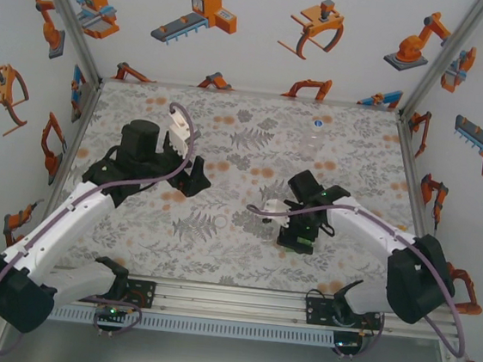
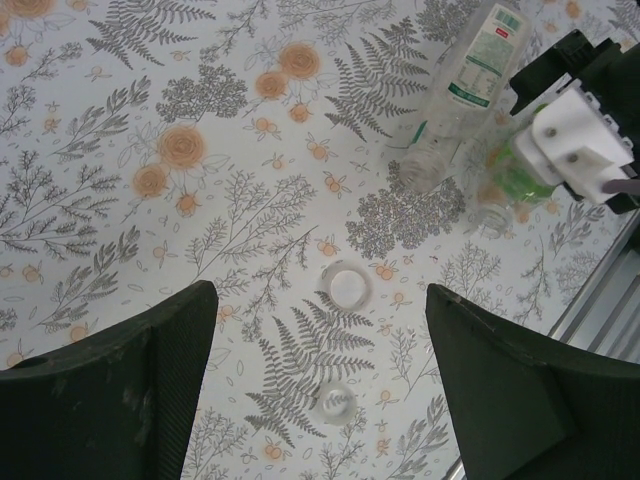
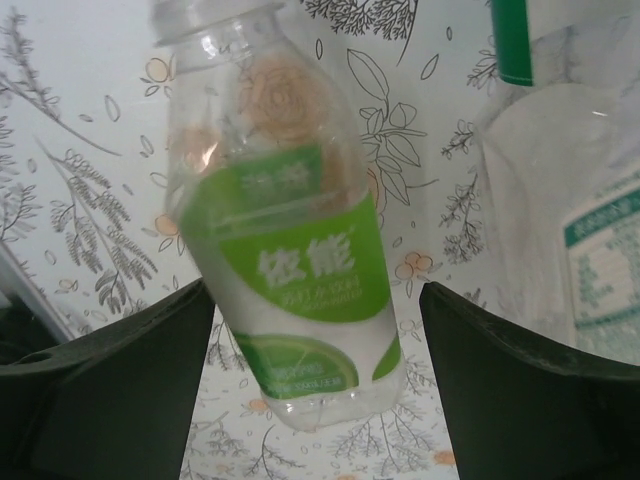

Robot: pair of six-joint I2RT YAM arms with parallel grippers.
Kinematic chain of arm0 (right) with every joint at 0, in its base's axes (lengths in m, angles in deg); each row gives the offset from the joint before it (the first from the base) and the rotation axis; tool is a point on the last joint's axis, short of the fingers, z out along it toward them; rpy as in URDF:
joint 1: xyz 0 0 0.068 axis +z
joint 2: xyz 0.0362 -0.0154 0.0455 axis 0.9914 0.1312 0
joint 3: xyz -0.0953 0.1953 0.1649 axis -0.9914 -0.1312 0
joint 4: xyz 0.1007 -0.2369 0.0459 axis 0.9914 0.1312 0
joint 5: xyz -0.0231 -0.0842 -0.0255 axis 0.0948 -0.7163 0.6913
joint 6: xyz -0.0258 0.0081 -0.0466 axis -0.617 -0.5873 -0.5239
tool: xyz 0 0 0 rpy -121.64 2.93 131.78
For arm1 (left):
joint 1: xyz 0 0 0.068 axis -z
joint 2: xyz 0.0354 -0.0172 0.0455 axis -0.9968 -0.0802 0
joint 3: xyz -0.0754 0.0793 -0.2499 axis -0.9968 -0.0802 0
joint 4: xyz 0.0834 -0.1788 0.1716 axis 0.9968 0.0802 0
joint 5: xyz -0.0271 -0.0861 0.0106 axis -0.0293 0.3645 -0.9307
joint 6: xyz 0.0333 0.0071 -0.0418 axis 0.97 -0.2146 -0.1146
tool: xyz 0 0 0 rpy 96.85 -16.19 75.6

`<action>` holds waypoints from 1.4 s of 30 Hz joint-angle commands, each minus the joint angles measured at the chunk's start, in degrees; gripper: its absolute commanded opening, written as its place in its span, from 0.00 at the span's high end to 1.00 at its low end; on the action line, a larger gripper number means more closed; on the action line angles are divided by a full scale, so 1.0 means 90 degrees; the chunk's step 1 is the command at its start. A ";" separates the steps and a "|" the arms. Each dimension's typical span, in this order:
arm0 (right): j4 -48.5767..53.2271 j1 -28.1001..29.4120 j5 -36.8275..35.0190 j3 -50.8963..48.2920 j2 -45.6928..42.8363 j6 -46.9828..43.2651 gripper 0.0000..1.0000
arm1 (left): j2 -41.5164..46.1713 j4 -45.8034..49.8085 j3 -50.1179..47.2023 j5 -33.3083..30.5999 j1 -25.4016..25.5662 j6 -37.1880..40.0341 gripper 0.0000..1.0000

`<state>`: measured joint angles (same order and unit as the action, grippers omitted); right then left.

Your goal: Screw on the bottle caps

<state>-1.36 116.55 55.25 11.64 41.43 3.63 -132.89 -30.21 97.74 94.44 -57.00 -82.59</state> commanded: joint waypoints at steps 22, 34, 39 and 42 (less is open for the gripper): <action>-0.0528 0.0031 0.1786 0.0042 -0.1027 0.1708 0.61 | 0.0728 -0.2067 -0.0890 0.1595 -0.0024 -0.0576 0.22; -0.5820 0.0041 0.3886 -0.0252 -0.2309 0.6237 0.62 | 0.0913 -0.5685 -0.1554 0.2135 0.0393 -0.2057 0.09; -0.7673 0.0078 0.4408 -0.0220 -0.1944 0.7415 0.62 | 0.0191 -0.6351 -0.1152 0.2549 0.0806 -0.2449 0.08; -0.8426 0.0184 0.4656 -0.0178 -0.1748 0.7888 0.61 | -0.0180 -0.6864 -0.1028 0.2561 0.0926 -0.2754 0.09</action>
<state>-63.20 117.18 91.84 10.02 24.56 65.77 -132.83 -83.50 86.38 114.85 -49.44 -102.90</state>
